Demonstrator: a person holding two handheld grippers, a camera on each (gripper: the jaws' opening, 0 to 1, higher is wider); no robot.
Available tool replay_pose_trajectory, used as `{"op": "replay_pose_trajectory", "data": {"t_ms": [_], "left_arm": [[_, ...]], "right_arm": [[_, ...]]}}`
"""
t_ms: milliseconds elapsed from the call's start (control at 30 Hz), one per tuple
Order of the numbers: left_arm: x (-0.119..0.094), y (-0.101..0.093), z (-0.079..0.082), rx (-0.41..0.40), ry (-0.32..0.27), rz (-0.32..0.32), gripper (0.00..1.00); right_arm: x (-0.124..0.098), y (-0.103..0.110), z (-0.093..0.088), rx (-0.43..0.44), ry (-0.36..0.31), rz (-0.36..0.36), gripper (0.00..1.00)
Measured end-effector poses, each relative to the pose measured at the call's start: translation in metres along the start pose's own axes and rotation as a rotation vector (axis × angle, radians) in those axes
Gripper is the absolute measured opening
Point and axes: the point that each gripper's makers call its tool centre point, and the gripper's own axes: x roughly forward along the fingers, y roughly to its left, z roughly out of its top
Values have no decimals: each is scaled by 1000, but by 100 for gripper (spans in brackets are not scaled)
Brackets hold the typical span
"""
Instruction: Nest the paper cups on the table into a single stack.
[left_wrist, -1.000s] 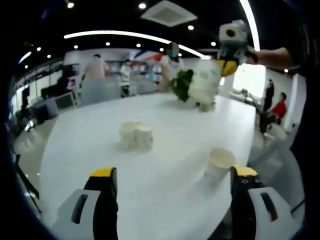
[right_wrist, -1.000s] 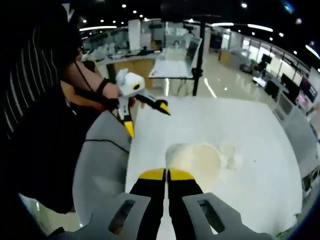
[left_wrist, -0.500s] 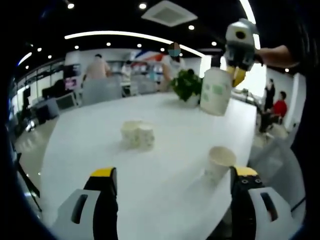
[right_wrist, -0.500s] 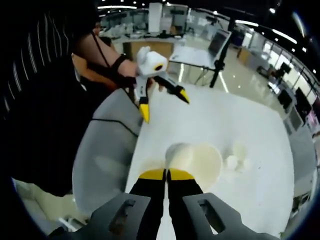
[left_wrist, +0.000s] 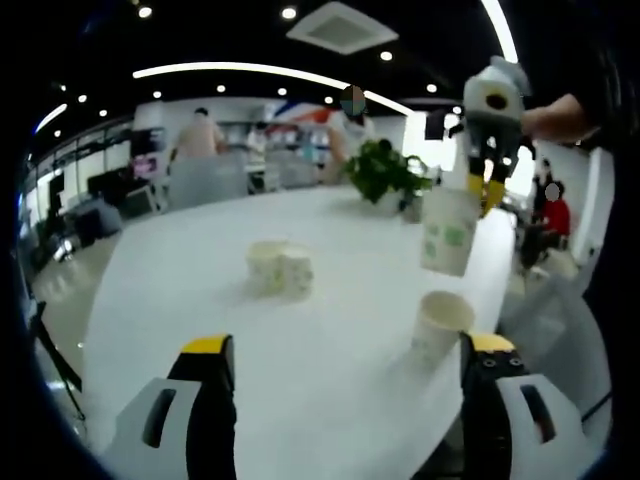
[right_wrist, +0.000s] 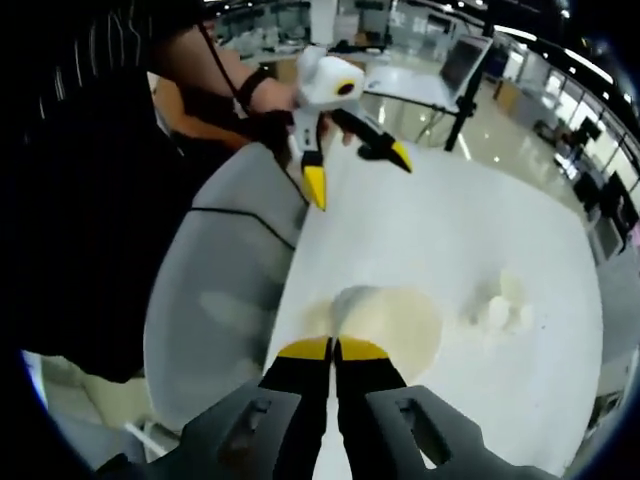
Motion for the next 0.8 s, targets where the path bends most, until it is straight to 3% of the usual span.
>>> {"op": "replay_pose_trajectory", "data": {"t_ms": [367,800], "left_arm": [[-2,5,-3,-2,-4,6,94],[-8,7,-9,-7,1,15,93]], "right_arm": [[28,14,-15,-29,81,30,0],[42,17,-23,-61,119,38,0]]}}
